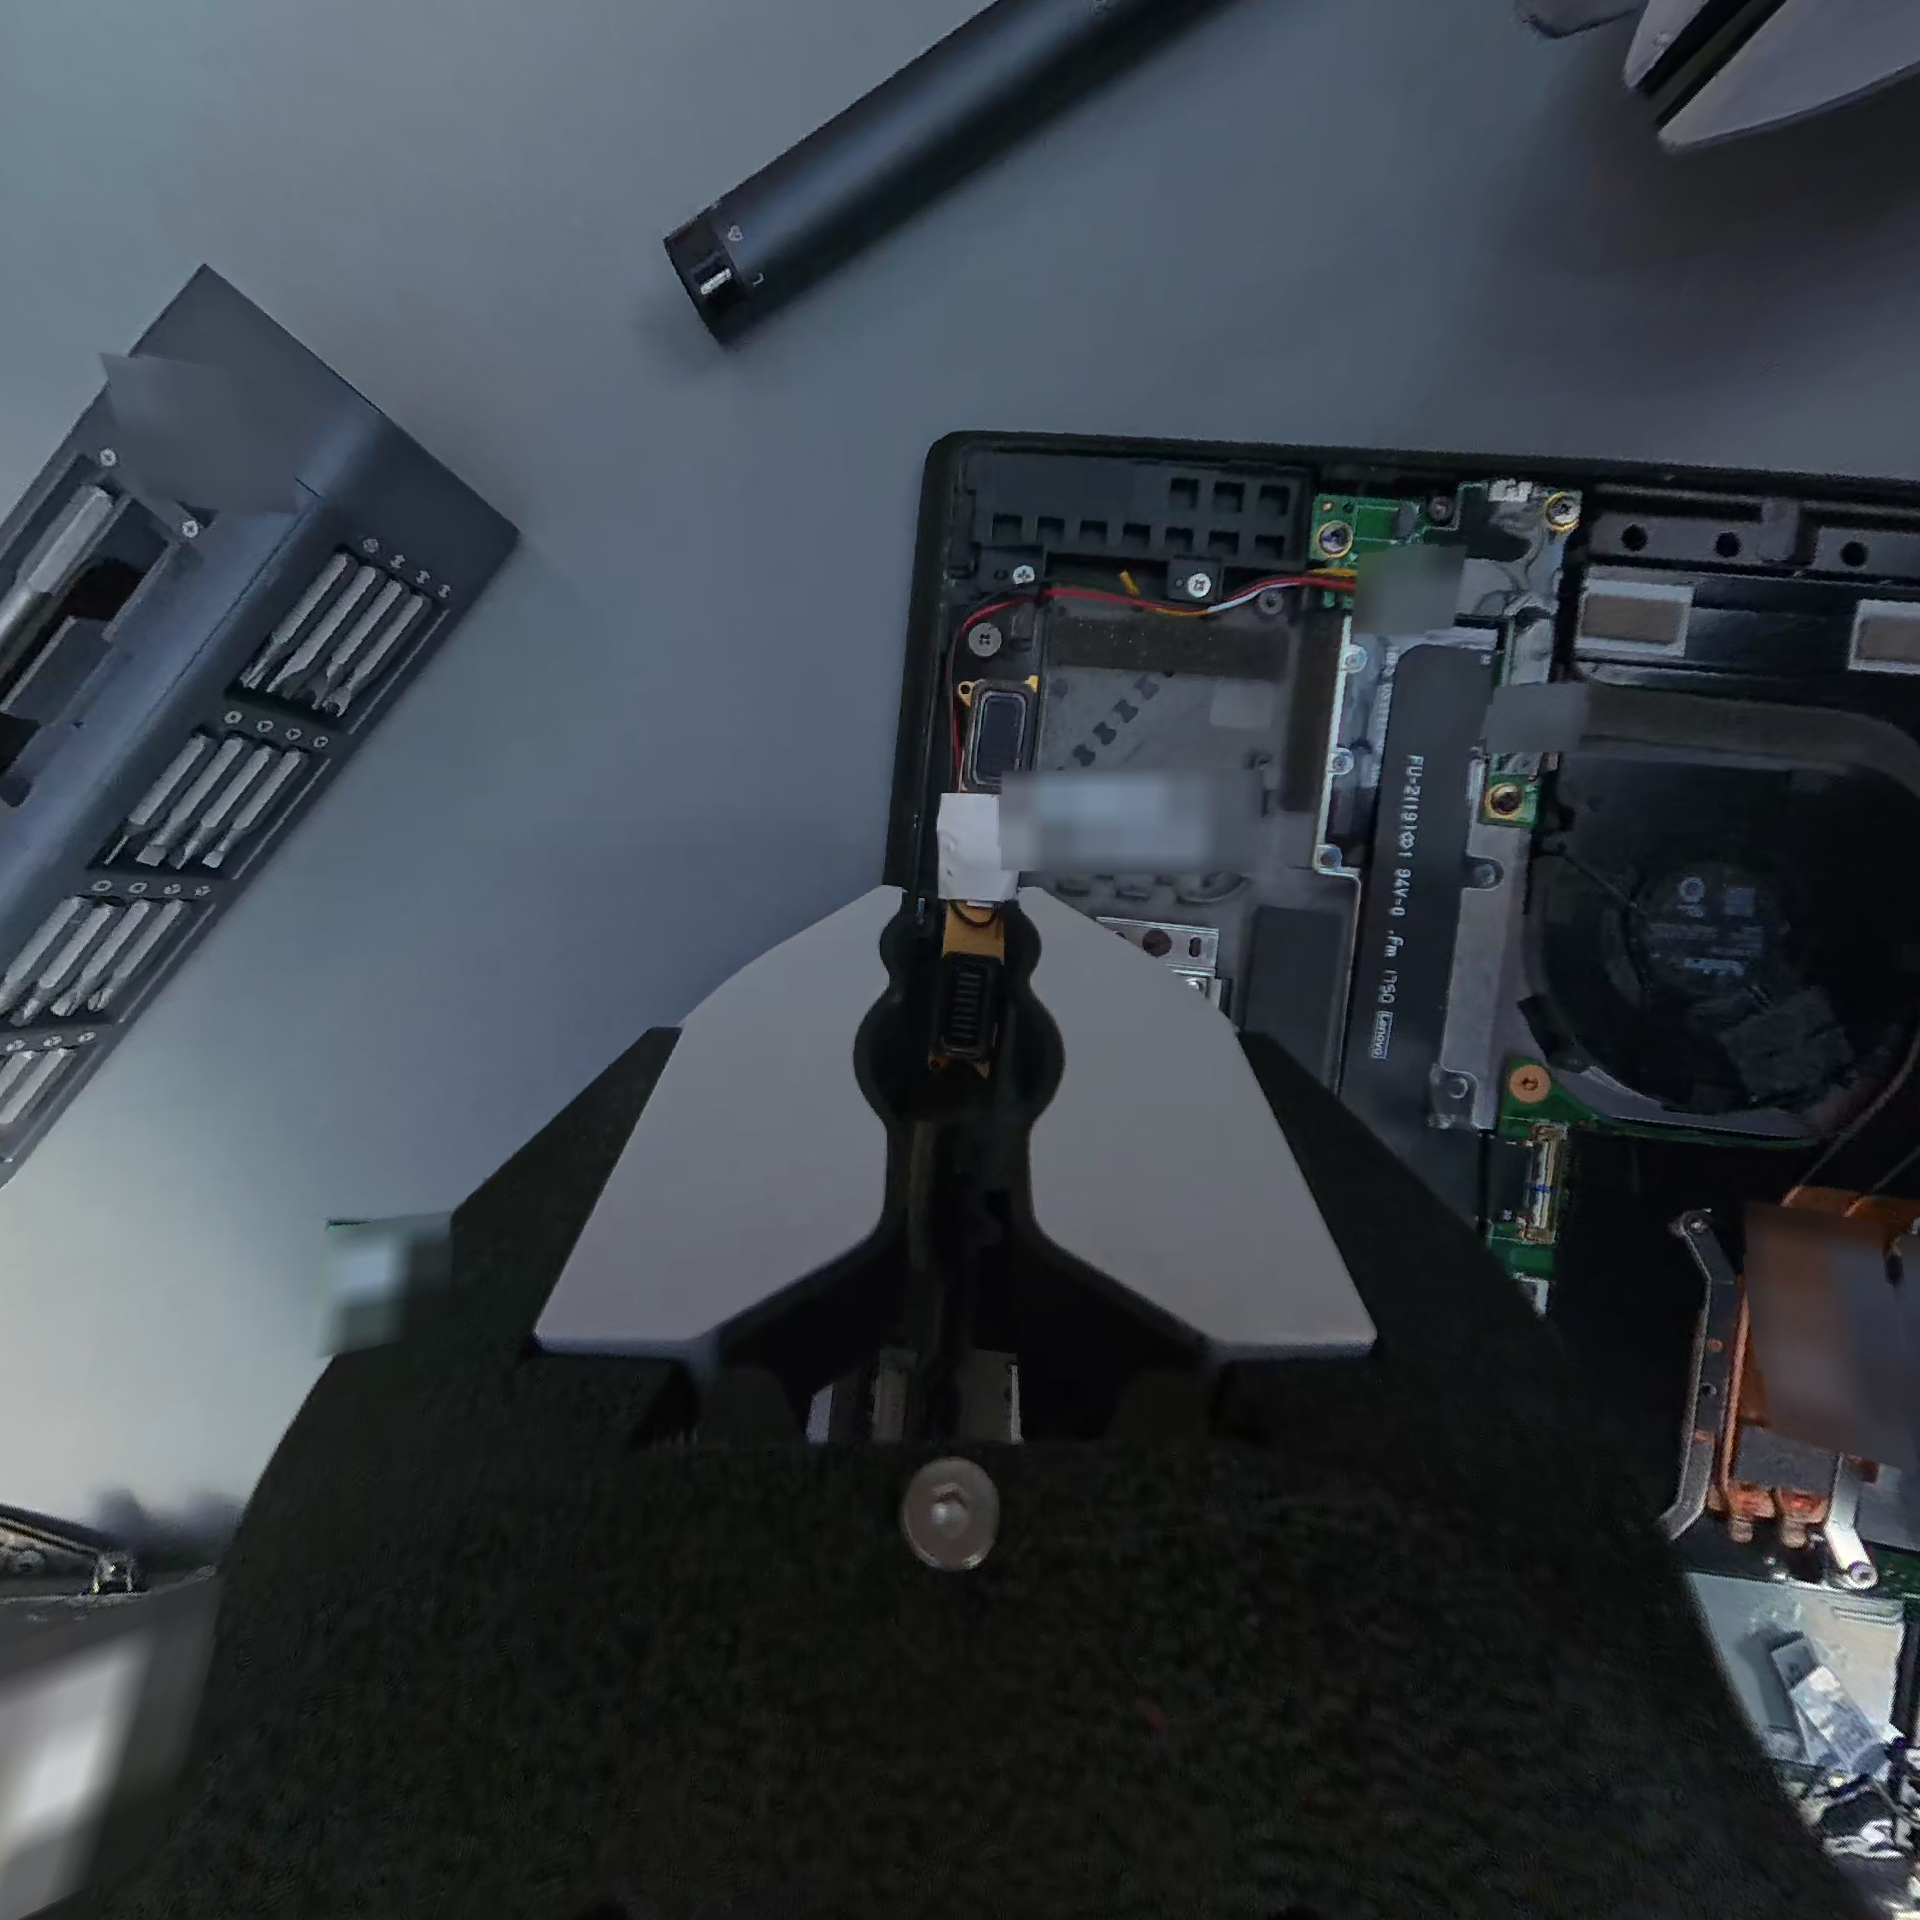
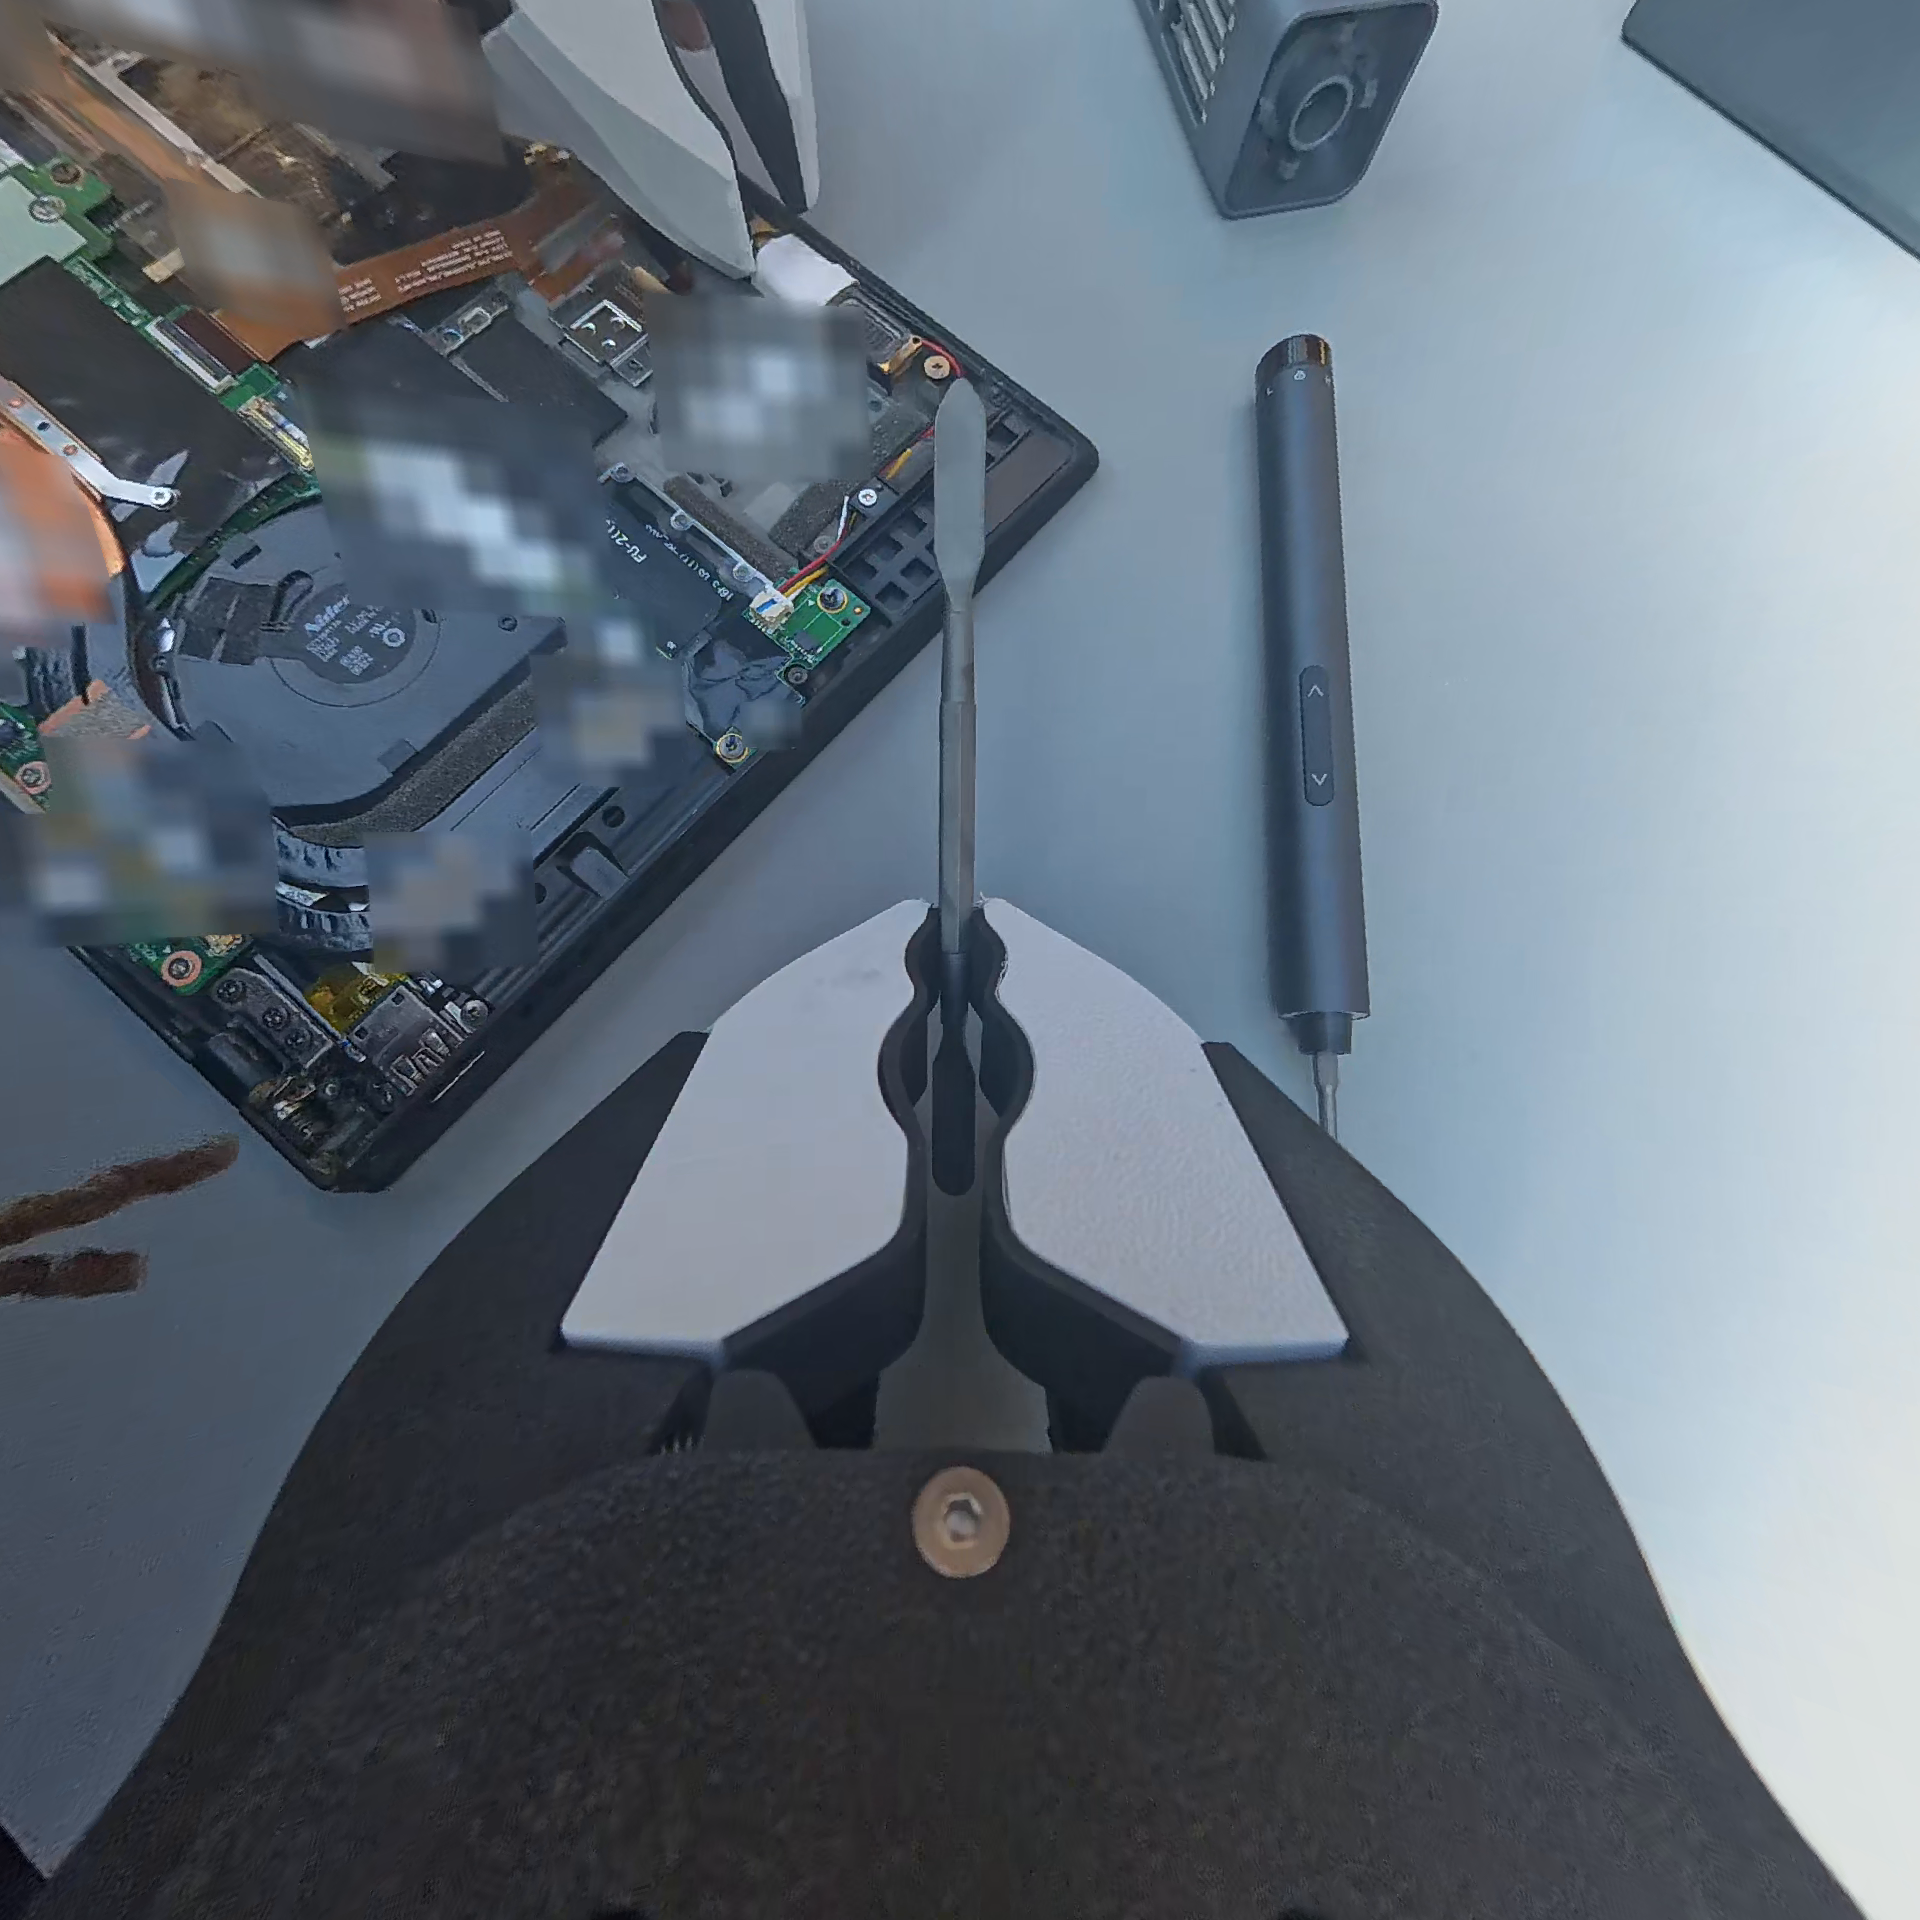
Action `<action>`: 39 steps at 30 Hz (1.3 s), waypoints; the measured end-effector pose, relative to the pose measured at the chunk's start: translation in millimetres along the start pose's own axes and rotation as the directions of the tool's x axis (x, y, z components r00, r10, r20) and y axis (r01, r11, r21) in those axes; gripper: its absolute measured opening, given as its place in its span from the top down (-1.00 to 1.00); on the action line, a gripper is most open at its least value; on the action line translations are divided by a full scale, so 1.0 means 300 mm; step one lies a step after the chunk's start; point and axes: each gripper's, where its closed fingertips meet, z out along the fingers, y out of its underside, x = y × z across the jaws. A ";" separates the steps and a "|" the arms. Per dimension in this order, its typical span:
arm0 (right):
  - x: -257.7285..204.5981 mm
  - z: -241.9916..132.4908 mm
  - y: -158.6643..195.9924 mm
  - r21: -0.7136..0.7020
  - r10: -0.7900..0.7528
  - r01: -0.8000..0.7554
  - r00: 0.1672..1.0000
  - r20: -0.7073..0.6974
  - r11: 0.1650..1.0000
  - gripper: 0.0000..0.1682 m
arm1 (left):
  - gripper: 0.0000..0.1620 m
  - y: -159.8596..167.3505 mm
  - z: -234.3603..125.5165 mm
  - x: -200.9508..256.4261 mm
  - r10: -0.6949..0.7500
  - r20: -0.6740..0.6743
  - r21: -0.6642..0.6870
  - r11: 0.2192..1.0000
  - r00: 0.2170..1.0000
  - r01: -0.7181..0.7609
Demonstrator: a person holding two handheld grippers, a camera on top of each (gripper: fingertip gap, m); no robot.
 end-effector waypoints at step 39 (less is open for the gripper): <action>0.008 -0.047 0.041 0.041 0.039 -0.039 0.999 0.005 0.998 0.96 | 0.82 -0.002 0.009 0.008 0.002 0.027 -0.029 1.000 1.000 -0.001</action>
